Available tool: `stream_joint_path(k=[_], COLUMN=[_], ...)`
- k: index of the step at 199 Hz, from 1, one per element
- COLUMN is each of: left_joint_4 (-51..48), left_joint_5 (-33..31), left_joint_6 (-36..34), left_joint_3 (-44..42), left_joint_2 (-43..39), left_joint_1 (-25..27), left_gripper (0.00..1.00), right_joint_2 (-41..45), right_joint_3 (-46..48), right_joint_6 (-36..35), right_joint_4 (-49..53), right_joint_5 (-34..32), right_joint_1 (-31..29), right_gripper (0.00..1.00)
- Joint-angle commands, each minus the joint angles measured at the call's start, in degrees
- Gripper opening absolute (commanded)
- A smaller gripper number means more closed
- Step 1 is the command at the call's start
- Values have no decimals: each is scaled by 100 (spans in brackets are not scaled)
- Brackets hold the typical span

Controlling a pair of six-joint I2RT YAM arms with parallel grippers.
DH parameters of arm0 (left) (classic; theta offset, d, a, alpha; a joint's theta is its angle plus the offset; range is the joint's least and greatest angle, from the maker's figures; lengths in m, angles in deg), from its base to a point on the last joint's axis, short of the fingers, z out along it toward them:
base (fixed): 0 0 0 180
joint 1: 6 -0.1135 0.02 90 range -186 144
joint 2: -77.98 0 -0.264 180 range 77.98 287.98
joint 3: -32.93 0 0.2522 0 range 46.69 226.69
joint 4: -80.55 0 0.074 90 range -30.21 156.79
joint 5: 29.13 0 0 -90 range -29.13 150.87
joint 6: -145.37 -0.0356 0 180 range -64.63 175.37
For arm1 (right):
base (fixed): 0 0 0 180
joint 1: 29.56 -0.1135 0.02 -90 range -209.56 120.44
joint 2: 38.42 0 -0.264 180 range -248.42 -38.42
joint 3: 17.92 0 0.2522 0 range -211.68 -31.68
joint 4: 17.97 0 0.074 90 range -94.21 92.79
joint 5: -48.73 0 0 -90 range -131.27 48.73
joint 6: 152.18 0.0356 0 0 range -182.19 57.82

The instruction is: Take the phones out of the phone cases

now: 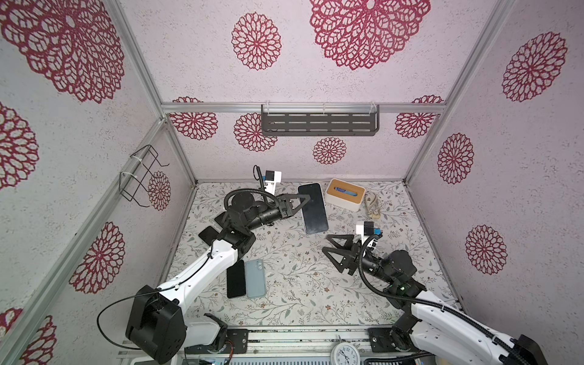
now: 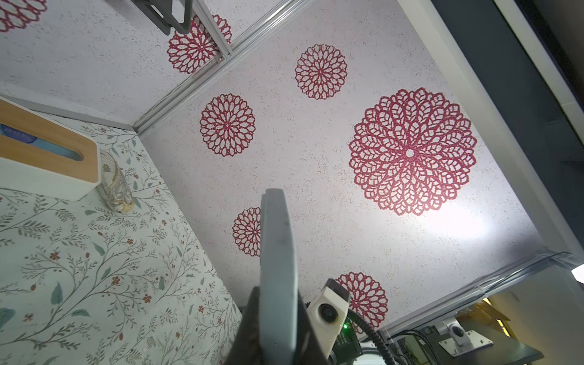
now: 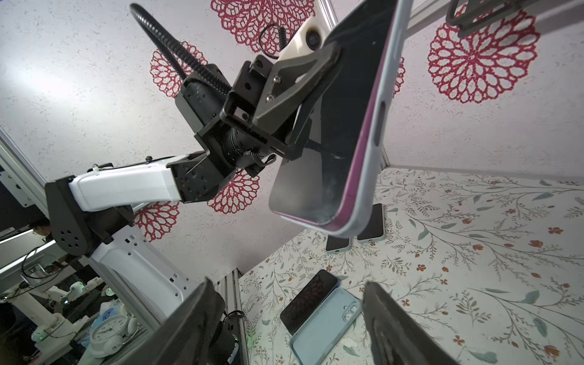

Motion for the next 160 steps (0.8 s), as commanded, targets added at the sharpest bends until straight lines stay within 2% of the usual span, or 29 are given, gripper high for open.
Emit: stream_joint_path(k=[1,62,160], left_joint_4=[969,1005,1092], left_joint_5=[-121,-73,45], left_joint_6=[493,514,495], left_joint_3=[11,1,27], left_joint_2=[-38,6,59], left_joint_1=[96,169,248], left_gripper=[0,0,0], right_joint_2=[-163,-513,-865], right_joint_3=[-154,-134,-167], right_joint_6=[486,973,1461], right_joint_4=[-684,-1438,-2057], right_joint_5=[26,103,222], right_joint_1=[-5,192,493], right_gripper=[76,76,76])
